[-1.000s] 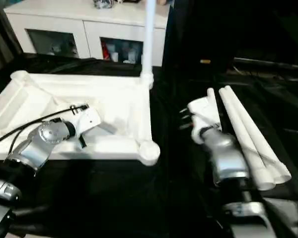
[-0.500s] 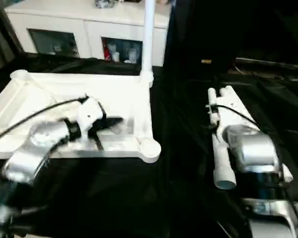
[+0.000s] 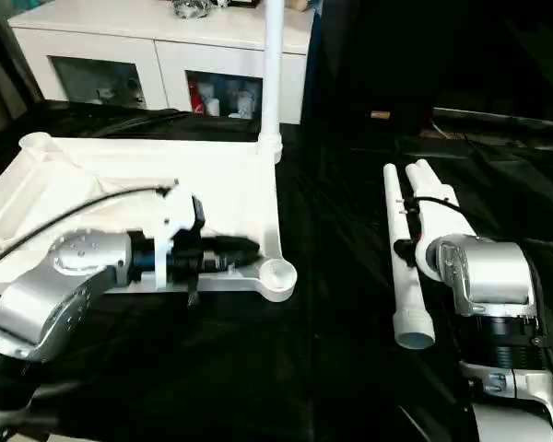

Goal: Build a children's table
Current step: Rotate table base, then pick table leg

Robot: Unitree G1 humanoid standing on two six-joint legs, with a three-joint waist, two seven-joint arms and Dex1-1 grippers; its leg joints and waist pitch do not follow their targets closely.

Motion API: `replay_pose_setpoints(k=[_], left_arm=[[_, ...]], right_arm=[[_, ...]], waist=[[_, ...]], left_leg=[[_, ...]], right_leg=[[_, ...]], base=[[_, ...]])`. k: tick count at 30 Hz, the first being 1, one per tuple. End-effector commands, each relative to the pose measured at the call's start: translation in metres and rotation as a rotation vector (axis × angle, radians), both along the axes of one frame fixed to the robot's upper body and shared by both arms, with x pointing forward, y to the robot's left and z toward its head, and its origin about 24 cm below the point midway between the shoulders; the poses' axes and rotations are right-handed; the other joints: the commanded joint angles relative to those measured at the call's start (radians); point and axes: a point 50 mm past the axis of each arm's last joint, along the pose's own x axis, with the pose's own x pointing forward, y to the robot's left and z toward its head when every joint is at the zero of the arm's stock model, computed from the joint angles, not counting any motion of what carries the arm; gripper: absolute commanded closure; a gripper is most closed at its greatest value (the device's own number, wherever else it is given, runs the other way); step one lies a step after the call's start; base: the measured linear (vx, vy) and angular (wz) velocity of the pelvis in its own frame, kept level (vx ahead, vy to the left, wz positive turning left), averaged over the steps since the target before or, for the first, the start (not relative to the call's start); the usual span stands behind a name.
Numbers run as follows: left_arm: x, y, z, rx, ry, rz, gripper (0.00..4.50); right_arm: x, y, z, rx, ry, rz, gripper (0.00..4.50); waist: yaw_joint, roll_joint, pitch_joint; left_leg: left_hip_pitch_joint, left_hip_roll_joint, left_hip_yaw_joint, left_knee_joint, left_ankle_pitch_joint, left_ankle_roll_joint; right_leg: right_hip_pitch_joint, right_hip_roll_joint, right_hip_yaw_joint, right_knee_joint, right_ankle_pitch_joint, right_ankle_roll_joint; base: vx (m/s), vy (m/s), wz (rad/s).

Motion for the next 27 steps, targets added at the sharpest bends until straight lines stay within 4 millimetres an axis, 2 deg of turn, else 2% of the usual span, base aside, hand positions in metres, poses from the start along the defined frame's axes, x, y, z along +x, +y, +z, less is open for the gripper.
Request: replay_pose_setpoints(k=[1,4,6,9,13,20,23,27], left_arm=[[-0.002,0.0,0.003,0.009,-0.005,-0.009,2.97],[-0.004,0.0,0.004,0.014,0.005,-0.013,2.75],[-0.005,-0.001,0.004,0.02,0.011,-0.015,2.6],[-0.006,-0.001,0.003,0.026,0.017,-0.016,2.36],[-0.007,-0.001,0.002,0.035,0.021,-0.017,2.02],[-0.008,-0.001,0.001,0.05,0.021,-0.018,1.49],[-0.008,0.0,0.001,0.065,0.007,-0.014,1.3],[-0.007,0.001,0.0,0.077,-0.014,-0.002,0.9]], right_arm=[[0.001,0.0,0.01,0.018,-0.025,0.006,1.81],[-0.001,-0.001,0.008,0.025,-0.001,0.006,1.57],[-0.003,-0.002,0.006,0.026,0.019,0.003,1.42],[-0.005,-0.003,0.004,0.029,0.034,-0.003,1.2],[-0.007,-0.005,0.001,0.035,0.06,-0.009,0.88],[-0.015,-0.003,-0.018,0.142,0.154,-0.013,0.32],[-0.019,-0.004,-0.027,0.166,0.192,-0.033,0.32],[-0.023,-0.004,-0.034,0.174,0.213,-0.035,0.69]], waist=[[0.0,-0.005,-0.067],[0.0,-0.005,-0.067],[-0.001,-0.01,-0.067],[0.001,-0.008,-0.067],[0.001,-0.012,-0.067],[0.003,-0.013,-0.069],[0.003,-0.014,-0.07],[0.003,-0.014,-0.069]], left_leg=[[0.014,0.015,-0.002,-0.06,-0.148,-0.038],[0.013,0.015,-0.002,-0.059,-0.137,-0.035],[0.013,0.015,-0.002,-0.059,-0.139,-0.036],[0.013,0.014,-0.001,-0.058,-0.134,-0.036],[0.012,0.014,-0.001,-0.058,-0.127,-0.033],[0.012,0.014,0.0,-0.055,-0.12,-0.026],[0.01,0.014,-0.001,-0.056,-0.11,-0.027],[0.011,0.014,-0.001,-0.055,-0.115,-0.03]], right_leg=[[0.053,-0.063,0.05,-0.073,-0.214,-0.143],[0.054,-0.063,0.05,-0.073,-0.21,-0.139],[0.054,-0.062,0.049,-0.074,-0.217,-0.136],[0.053,-0.064,0.05,-0.075,-0.23,-0.128],[0.054,-0.063,0.05,-0.075,-0.228,-0.127],[0.054,-0.064,0.05,-0.075,-0.23,-0.126],[0.055,-0.065,0.05,-0.072,-0.217,-0.13],[0.055,-0.064,0.049,-0.073,-0.226,-0.126]], base=[[0.0,0.0,0.0],[0.0,0.0,0.0],[0.0,0.0,0.0],[0.0,0.0,0.0],[0.0,0.0,0.0],[0.0,0.0,0.0],[0.0,0.0,0.0],[0.0,0.0,0.0]])
